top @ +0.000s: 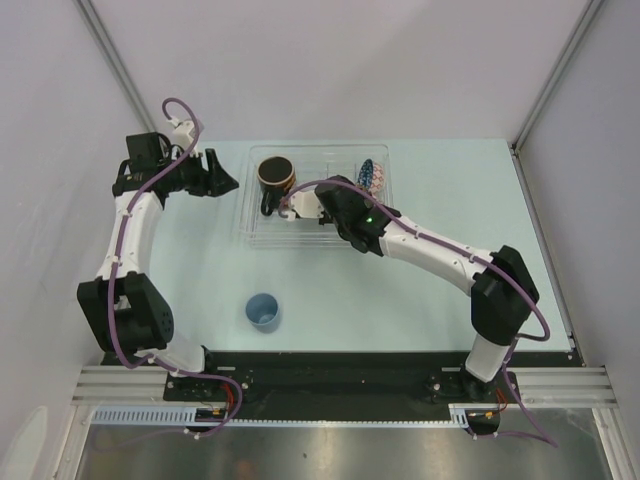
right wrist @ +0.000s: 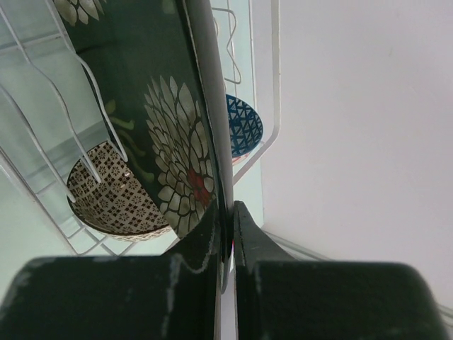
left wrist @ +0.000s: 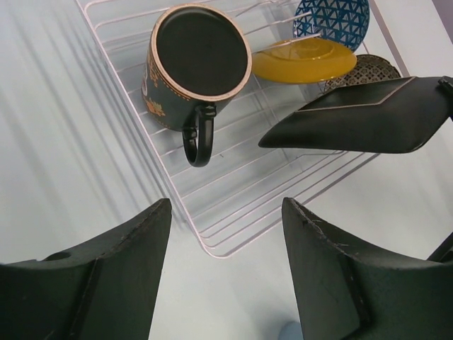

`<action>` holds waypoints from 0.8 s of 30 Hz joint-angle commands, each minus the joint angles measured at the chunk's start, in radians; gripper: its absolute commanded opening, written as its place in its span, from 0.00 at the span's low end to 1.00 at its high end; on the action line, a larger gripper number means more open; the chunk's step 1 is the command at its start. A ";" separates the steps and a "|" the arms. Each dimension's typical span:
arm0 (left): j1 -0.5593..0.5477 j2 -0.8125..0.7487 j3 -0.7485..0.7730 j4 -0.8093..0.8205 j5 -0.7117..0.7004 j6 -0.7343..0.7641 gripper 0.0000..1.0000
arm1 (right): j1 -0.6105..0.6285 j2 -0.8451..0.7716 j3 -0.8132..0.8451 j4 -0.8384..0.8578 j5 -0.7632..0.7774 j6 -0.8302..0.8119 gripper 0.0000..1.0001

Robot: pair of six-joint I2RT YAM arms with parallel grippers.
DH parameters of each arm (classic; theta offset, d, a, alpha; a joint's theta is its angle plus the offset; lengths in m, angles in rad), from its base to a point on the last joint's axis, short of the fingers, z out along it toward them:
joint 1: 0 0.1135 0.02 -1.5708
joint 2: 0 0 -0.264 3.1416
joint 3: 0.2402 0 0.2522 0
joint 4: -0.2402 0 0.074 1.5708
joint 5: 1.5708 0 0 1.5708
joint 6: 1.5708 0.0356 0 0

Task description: Load the mixed dishes into the dish rack

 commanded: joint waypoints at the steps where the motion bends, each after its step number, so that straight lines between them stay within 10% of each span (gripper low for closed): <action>1: 0.014 -0.033 -0.006 0.034 0.036 -0.010 0.69 | -0.015 0.055 0.029 0.032 0.040 0.039 0.00; 11: 0.017 -0.024 0.000 0.040 0.041 -0.015 0.69 | 0.021 0.092 0.027 -0.035 0.051 0.140 0.00; 19: 0.017 -0.028 -0.013 0.048 0.046 -0.018 0.69 | 0.016 0.049 0.026 -0.006 0.100 0.111 0.34; 24: 0.019 -0.032 -0.019 0.057 0.053 -0.027 0.69 | 0.012 0.043 0.026 -0.021 0.106 0.142 0.38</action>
